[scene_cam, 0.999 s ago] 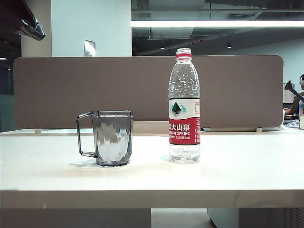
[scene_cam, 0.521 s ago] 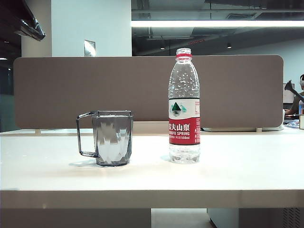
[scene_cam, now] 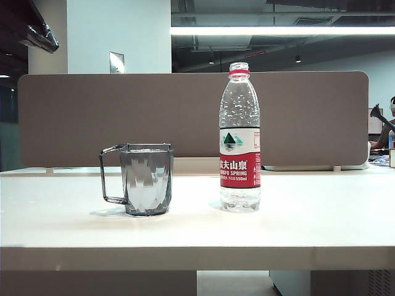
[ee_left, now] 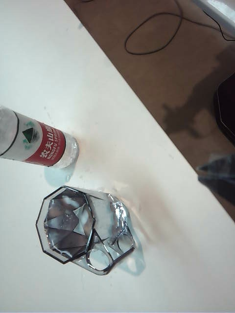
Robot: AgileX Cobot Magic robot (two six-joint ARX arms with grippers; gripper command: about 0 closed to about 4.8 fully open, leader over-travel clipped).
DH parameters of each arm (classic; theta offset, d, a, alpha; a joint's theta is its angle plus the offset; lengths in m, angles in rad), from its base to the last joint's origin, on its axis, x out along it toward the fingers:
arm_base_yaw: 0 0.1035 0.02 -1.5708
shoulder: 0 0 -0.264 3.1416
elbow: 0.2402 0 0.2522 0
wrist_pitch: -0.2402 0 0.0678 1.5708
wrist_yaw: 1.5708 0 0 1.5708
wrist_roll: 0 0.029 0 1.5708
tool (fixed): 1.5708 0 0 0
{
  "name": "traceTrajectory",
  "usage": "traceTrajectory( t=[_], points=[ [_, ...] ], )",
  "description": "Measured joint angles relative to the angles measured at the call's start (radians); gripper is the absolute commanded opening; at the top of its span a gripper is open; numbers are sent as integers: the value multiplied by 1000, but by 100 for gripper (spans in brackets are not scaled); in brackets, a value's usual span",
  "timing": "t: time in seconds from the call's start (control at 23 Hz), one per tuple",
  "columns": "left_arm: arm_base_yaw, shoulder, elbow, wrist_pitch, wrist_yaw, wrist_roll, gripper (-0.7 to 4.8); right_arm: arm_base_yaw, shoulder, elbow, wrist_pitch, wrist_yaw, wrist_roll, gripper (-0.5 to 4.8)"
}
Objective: Pick up the mineral water bottle on the table and pour water into the mug until it's full.
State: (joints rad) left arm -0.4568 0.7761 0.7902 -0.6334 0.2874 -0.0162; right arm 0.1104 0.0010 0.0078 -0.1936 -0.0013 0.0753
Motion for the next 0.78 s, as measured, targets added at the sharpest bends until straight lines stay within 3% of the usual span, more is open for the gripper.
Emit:
traceTrajectory(
  t=[0.22,0.39,0.61,0.78],
  points=[
    [13,-18,0,-2,-7,0,-5,0,0,0,0,0,0,-5],
    [116,-155,-4,2,11,5,-5,0,0,0,0,0,0,-5],
    [393,-478,-288,298,24,45,-5,0,0,0,0,0,0,-5],
    [469,-604,-502,526,-3,46,-5,1,0,0,0,0,0,-5]
  ],
)
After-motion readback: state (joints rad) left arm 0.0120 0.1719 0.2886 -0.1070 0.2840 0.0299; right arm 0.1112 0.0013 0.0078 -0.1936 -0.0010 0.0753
